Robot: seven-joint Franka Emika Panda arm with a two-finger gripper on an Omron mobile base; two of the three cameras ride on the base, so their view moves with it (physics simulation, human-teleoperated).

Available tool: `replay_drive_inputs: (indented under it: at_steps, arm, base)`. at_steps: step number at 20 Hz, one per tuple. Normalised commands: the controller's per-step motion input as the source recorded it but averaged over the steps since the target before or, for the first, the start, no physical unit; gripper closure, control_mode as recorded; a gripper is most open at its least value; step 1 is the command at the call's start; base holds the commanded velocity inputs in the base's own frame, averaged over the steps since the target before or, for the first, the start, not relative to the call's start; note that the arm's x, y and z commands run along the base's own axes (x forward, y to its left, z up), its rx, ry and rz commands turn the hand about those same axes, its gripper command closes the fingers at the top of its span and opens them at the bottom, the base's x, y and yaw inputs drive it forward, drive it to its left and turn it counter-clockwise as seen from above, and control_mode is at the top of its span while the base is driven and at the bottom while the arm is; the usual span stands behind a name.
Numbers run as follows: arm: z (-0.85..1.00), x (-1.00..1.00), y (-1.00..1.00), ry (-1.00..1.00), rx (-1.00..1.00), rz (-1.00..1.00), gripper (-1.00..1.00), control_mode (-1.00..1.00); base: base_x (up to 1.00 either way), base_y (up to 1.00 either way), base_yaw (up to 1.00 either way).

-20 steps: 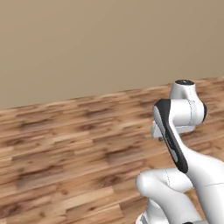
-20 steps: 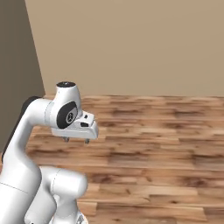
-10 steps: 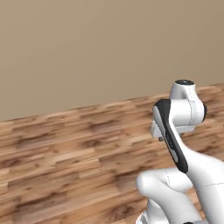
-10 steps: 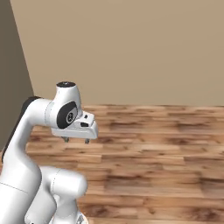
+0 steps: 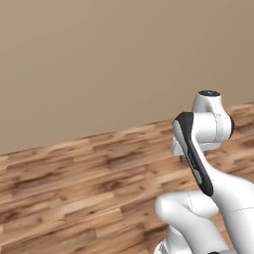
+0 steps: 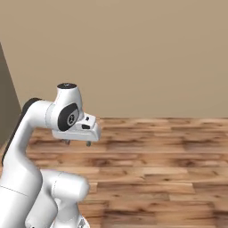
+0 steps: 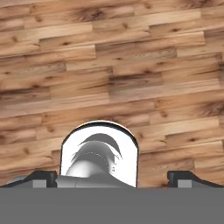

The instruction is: Four empty soda cans are scattered around the kitchen. Gather all the cans and cluster them next to the stove for recycling.

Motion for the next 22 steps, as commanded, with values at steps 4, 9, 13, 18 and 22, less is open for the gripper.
replay_drive_inputs:
  at_steps: [4, 9, 13, 18, 22]
  arm:
    - [0.0, 0.0, 0.0, 0.0, 0.0, 0.0, -1.0, 1.0]
    - [0.0, 0.0, 0.0, 0.0, 0.0, 0.0, -1.0, 1.0]
    - [0.0, 0.0, 0.0, 0.0, 0.0, 0.0, -1.0, 1.0]
    - [0.0, 0.0, 0.0, 0.0, 0.0, 0.0, -1.0, 1.0]
    - [0.0, 0.0, 0.0, 0.0, 0.0, 0.0, -1.0, 1.0]
  base:
    - [1.0, 0.63, -0.29]
    - [1.0, 0.86, -0.41]
    - [0.89, 0.73, -0.66]
    - [0.44, 0.45, -0.82]
    - [0.37, 0.4, -0.84]
